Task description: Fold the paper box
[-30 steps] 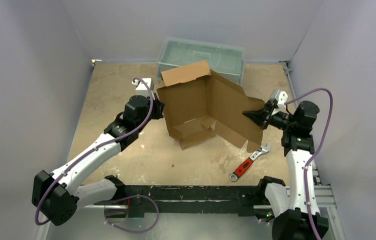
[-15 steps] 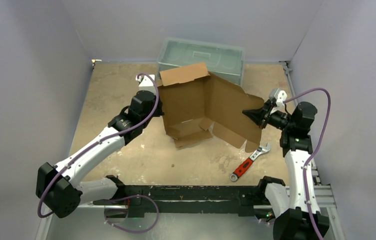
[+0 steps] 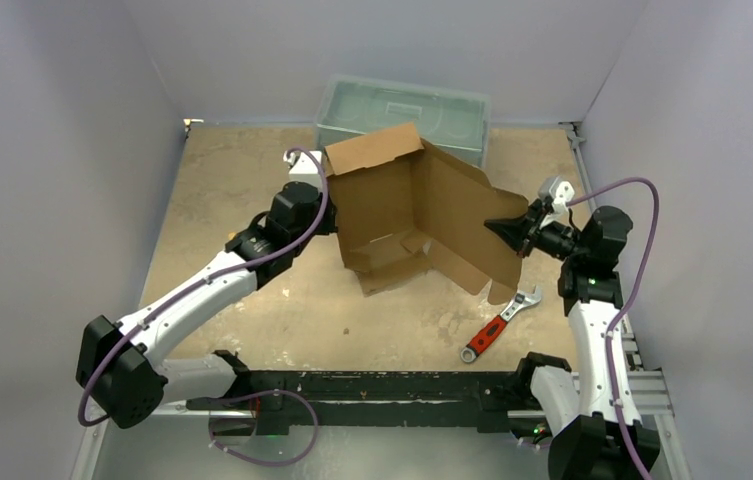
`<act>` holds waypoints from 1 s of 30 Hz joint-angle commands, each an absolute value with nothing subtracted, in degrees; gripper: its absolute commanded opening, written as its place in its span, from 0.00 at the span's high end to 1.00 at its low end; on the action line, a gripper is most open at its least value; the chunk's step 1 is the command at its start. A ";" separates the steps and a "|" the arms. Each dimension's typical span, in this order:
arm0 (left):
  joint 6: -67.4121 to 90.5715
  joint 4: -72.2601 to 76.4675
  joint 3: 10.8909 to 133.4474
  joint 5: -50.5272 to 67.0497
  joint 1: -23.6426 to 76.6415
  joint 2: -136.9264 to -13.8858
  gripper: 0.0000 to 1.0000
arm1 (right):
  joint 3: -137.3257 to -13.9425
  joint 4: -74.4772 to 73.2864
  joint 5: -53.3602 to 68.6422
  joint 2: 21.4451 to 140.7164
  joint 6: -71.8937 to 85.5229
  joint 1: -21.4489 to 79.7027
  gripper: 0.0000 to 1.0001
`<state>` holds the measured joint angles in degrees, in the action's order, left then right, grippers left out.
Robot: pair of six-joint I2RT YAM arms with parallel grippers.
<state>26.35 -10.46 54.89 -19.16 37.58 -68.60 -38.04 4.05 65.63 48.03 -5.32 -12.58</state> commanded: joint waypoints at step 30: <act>24.10 -21.06 63.03 7.24 30.83 -56.73 0.24 | -38.58 3.08 54.49 47.72 -8.85 -11.87 1.00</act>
<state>28.51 -15.38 56.86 1.89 32.10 -57.34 -37.95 2.15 55.48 48.03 -7.60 -12.25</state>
